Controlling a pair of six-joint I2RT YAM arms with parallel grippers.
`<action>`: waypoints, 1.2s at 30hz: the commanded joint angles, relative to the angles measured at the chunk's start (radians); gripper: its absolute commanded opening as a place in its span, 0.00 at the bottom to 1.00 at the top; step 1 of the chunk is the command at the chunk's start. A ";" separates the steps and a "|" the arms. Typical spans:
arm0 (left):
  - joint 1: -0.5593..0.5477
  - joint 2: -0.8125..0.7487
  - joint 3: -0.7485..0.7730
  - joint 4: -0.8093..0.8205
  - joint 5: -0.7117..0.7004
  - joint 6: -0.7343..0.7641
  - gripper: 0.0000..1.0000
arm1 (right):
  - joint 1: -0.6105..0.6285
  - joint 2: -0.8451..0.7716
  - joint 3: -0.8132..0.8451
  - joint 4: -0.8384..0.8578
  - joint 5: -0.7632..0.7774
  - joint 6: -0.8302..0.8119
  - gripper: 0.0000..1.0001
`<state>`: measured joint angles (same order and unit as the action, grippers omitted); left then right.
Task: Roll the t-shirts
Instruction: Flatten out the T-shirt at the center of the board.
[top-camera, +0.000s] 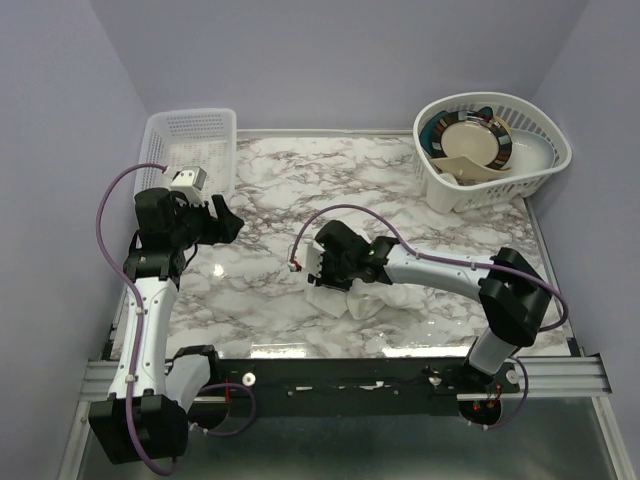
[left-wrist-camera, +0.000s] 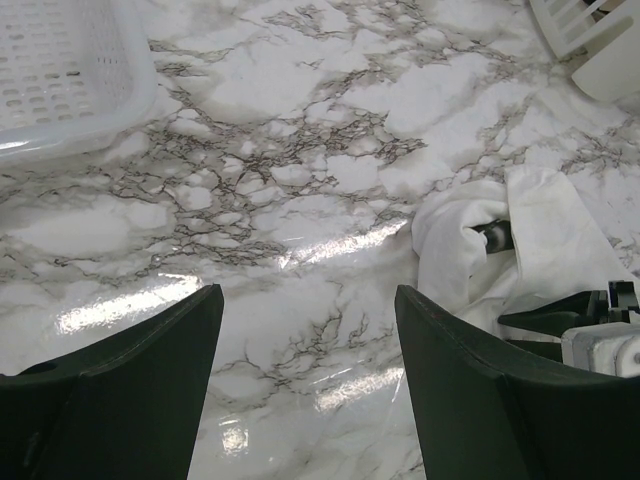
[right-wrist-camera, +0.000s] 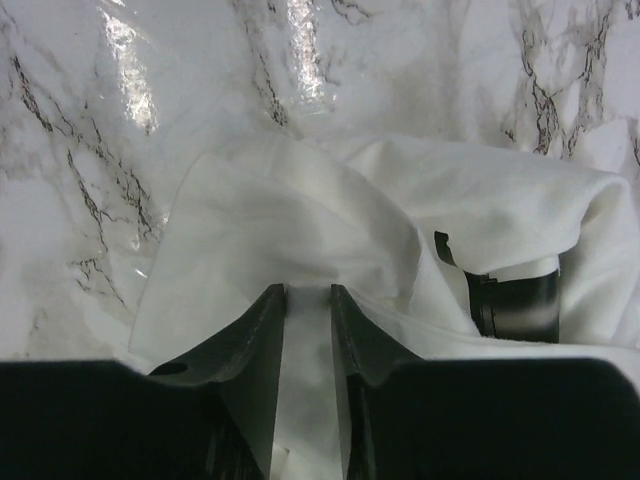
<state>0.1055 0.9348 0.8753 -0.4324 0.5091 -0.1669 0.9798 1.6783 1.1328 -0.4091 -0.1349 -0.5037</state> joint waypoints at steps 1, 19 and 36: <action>0.008 -0.016 -0.015 0.023 0.002 -0.002 0.80 | -0.010 0.023 -0.002 0.003 -0.014 -0.018 0.28; 0.003 0.028 -0.015 0.052 0.078 0.010 0.79 | -0.121 -0.270 0.124 -0.393 -0.040 -0.035 0.01; -0.303 0.447 0.162 -0.037 -0.010 0.208 0.76 | -0.539 -0.641 0.160 -0.407 0.163 0.145 0.01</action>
<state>-0.1387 1.2392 0.9848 -0.4278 0.5426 -0.0383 0.5312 1.0988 1.2610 -0.8547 -0.1074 -0.4606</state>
